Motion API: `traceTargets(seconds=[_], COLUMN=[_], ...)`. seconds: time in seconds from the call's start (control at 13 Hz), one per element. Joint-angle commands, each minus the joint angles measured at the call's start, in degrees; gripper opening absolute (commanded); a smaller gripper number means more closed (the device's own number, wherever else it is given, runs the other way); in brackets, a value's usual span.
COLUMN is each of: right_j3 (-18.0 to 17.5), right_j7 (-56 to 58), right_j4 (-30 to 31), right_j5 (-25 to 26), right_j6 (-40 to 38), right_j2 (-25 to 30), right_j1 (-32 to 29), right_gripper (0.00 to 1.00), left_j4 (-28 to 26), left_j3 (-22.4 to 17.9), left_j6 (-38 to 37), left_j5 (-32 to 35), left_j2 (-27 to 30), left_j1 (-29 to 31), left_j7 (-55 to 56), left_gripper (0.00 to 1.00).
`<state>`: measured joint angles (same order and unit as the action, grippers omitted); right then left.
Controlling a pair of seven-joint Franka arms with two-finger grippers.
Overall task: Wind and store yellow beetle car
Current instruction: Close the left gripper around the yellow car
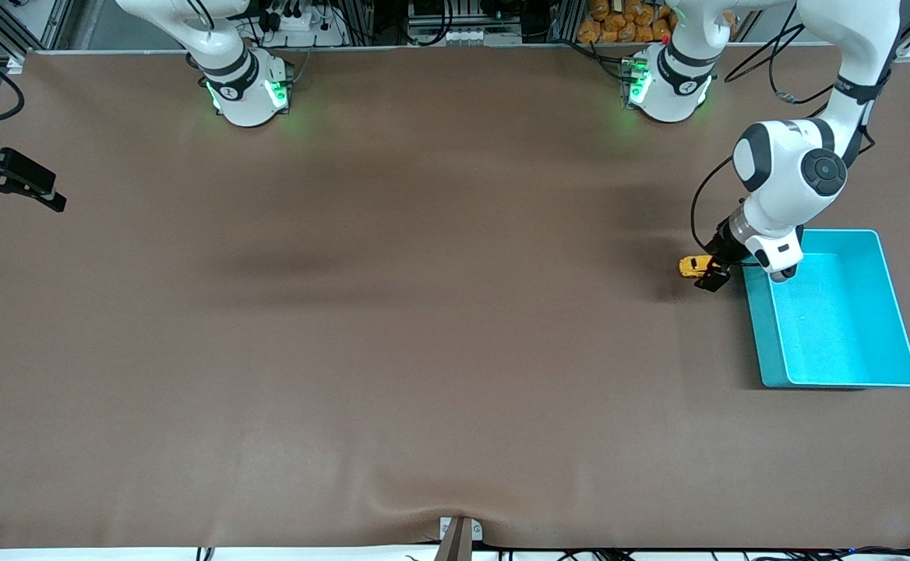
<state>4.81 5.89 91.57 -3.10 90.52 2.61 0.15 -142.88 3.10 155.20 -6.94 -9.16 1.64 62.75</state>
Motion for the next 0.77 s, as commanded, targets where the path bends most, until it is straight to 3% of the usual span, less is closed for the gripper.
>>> traceTargets(seconds=[0.0, 0.62, 0.69], right_j3=[0.1, 0.1, 0.1], right_j7=[-1.2, -1.0, -1.0], right_j4=[-1.8, -2.0, -2.0], right_j5=[1.1, 0.9, 0.9], right_j6=[-1.1, -1.1, -1.1], right_j2=[-1.4, -1.9, -1.9], right_j1=[0.0, 0.0, 0.0], right_gripper=[1.00, 1.00, 1.00], left_j4=[-0.5, -0.2, -0.1], left_j3=[0.2, 0.2, 0.2], left_j6=[2.5, 2.9, 3.2], left_j5=[-1.3, -1.3, -1.5], left_j2=[-2.4, -5.9, -6.0], left_j1=[1.3, 4.1, 4.1], left_j7=[0.8, 1.1, 1.2], left_gripper=[1.00, 1.00, 0.92])
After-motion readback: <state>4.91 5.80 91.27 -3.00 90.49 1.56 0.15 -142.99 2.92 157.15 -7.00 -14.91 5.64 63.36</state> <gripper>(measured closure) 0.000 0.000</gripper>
